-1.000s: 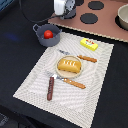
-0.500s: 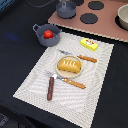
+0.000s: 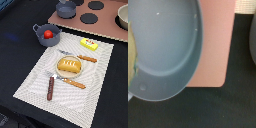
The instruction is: Interact with the objects in diverse but meaningful ways.
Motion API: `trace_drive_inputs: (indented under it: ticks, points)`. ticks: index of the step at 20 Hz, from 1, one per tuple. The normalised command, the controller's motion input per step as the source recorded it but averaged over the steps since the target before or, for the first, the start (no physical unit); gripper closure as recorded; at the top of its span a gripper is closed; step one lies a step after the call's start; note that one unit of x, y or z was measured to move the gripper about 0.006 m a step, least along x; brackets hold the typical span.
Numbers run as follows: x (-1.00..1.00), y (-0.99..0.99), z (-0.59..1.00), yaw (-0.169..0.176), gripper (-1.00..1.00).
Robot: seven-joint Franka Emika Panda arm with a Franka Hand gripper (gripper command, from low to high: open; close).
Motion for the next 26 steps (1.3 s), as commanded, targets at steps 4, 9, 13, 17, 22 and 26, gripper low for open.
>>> trace_drive_inputs:
  ticks: [4,9,13,17,22,26]
  points:
    - [0.00,-0.89,0.14,-0.028,-1.00]
    - [0.00,-0.91,0.17,-0.021,-1.00]
    - [-0.02,-0.90,0.02,-0.017,-1.00]
    - [-0.10,-0.80,0.00,-0.020,-1.00]
    - [-0.14,-0.71,0.00,-0.017,-1.00]
    - [-0.16,-0.70,-0.07,-0.018,-1.00]
